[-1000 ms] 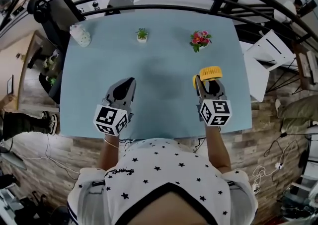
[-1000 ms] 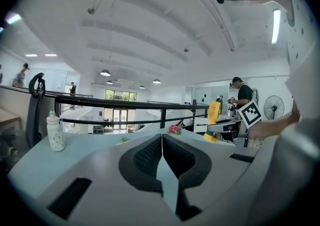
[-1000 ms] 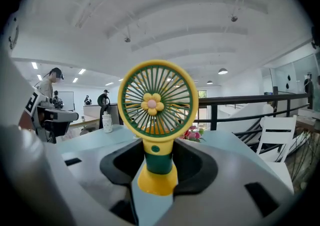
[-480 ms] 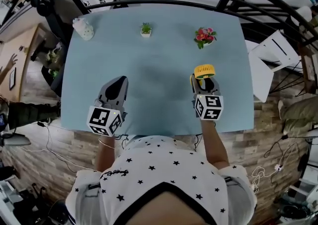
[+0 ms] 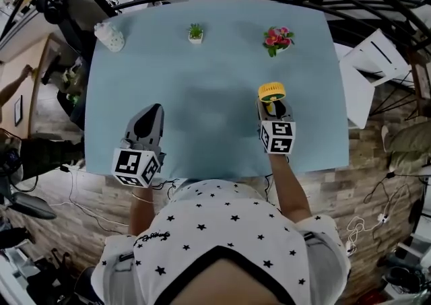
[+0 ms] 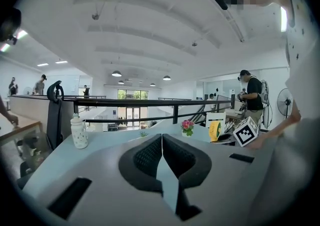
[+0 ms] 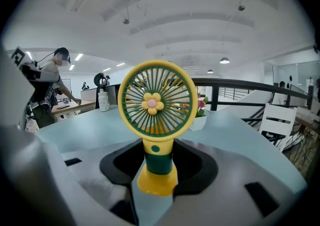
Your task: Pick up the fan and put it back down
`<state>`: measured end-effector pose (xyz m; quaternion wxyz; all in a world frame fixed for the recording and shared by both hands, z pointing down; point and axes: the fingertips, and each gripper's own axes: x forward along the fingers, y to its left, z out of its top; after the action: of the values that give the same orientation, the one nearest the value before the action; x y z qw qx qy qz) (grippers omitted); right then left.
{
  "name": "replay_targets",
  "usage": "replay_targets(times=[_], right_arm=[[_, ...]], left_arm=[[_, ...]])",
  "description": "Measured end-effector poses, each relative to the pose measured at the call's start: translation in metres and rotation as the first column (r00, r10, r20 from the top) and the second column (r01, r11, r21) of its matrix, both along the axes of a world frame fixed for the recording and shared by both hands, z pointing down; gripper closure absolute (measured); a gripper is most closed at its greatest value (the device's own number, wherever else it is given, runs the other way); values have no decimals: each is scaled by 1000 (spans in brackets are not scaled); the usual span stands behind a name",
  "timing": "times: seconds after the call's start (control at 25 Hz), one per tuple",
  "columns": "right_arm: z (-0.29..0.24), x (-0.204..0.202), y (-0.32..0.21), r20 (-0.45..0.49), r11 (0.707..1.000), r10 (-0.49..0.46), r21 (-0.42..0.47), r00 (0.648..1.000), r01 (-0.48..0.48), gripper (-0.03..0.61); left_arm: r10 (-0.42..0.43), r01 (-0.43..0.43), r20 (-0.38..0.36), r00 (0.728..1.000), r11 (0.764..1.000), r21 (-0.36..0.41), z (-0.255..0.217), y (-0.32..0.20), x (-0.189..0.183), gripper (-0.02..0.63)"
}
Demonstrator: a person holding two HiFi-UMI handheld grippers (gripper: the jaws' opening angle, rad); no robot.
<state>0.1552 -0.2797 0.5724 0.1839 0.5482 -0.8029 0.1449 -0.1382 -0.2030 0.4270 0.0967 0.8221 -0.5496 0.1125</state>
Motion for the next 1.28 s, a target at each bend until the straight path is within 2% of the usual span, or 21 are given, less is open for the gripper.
replay_targets(times=[0.48,1.28], right_arm=[[36,12,4,-55,997,35,-61,998,-38,403],[53,15,9,-58,995,33,-89,998,-38,403]], left_arm=[[17,-17,8,1000,1000,-5,-2,-6,3,584],[39,-39,4,999,999,-3,-1,-10,14,586]])
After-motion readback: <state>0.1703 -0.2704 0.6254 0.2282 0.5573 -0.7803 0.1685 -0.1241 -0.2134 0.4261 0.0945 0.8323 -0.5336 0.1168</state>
